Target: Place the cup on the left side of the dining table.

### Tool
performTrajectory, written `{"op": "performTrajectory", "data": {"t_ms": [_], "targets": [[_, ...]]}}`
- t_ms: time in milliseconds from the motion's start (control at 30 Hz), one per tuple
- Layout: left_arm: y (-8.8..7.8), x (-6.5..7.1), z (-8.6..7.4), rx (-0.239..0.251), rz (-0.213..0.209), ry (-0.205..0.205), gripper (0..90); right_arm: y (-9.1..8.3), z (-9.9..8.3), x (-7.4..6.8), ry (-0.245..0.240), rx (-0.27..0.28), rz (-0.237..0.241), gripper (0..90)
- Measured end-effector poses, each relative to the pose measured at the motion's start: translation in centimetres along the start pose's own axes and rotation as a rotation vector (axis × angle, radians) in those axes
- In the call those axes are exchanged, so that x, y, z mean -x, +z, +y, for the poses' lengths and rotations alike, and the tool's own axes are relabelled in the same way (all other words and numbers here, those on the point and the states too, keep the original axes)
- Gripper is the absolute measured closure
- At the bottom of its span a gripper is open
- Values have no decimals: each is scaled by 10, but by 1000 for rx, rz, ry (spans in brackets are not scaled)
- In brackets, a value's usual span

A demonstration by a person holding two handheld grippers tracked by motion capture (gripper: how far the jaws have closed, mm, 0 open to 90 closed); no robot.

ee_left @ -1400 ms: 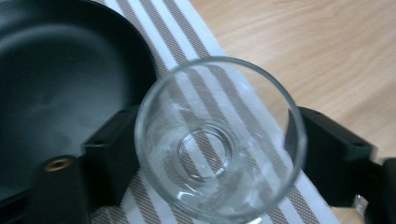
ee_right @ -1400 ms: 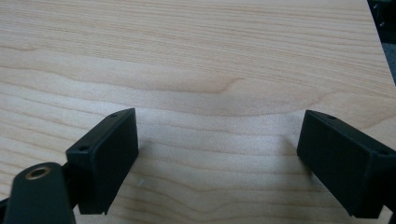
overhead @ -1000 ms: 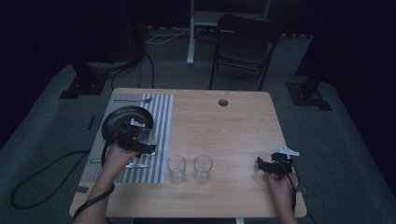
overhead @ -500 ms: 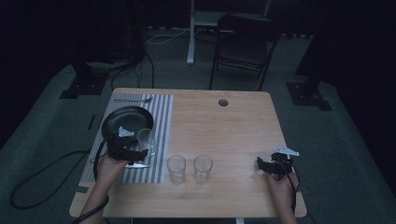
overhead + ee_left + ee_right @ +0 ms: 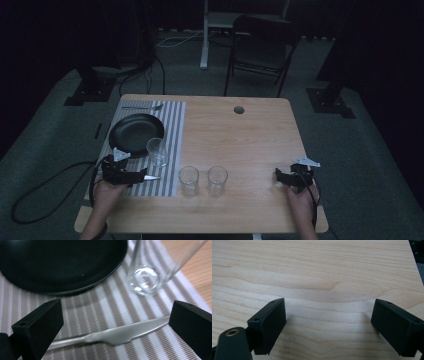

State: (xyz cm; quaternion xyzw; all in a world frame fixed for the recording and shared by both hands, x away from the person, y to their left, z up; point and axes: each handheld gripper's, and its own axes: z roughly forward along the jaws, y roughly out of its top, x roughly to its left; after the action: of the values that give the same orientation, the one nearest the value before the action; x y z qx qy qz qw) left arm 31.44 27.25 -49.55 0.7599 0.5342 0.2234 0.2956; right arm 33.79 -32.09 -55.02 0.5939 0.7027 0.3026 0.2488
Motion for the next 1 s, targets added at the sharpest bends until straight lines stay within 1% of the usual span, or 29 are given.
{"op": "performTrajectory", "data": {"t_ms": [67,133,167,333,400,433,467,533,600,700,767,800,833,867,1000], "targets": [[-1,-3,-6,-3,7,-18,1,0,0,0,0,0,0,121],[-2,-6,-13,7,12,-35,1,0,0,0,-1,0,0,121],[-3,-8,-17,7,22,-43,1,0,0,0,-1,0,0,121],[-2,-15,-34,8,25,-82,1,0,0,0,0,0,0,121],[-2,-17,-40,9,36,-94,1,0,0,0,0,0,0,121],[-3,-18,-43,11,45,-98,1,0,0,0,0,0,0,121],[-3,-19,-45,17,48,-103,1,0,0,0,0,0,0,121],[-3,-20,-51,14,48,-112,1,0,0,0,0,0,0,121],[-3,-21,-56,13,61,-110,1,0,0,0,-1,0,0,121],[-4,-24,-63,10,68,-129,1,0,0,0,0,0,0,121],[-4,-25,-66,15,84,-138,1,0,0,0,0,0,0,121],[-5,-25,-68,11,107,-134,1,0,0,0,0,0,0,121],[-5,-25,-69,15,114,-135,1,0,0,0,0,0,0,121],[-5,-26,-70,8,116,-136,1,0,0,0,0,0,0,121],[-6,-30,-76,5,134,-151,1,0,0,0,0,0,0,121]]}}
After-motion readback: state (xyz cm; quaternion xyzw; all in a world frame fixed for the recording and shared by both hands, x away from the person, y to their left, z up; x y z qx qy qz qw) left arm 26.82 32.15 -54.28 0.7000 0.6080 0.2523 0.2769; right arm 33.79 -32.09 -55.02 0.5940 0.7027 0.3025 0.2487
